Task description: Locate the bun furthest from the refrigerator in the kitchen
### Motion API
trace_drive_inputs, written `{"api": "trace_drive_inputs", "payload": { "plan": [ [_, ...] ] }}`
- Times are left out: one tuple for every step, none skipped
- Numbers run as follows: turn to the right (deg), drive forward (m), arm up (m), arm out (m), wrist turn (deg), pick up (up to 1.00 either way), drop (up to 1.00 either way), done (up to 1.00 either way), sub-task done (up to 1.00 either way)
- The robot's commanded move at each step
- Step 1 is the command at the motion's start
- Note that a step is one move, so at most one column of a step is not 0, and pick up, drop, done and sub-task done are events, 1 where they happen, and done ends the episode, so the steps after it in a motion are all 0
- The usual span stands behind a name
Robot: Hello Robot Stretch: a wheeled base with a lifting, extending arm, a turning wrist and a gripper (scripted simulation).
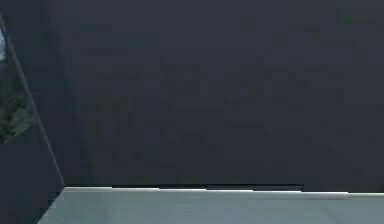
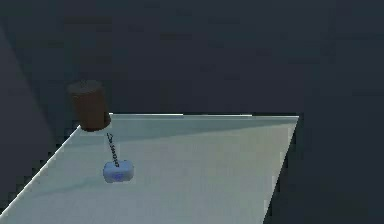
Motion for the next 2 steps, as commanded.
{"api": "trace_drive_inputs", "payload": {
  "plan": [
    [0.0, 0.2, 0.0, 0.0, 0.0, 0.0, 0.0, 0.0, 0.0],
    [-45.0, 0.0, 0.0, 0.0, 0.0, 0.0, 0.0, 0.0, 0.0]
  ]
}}
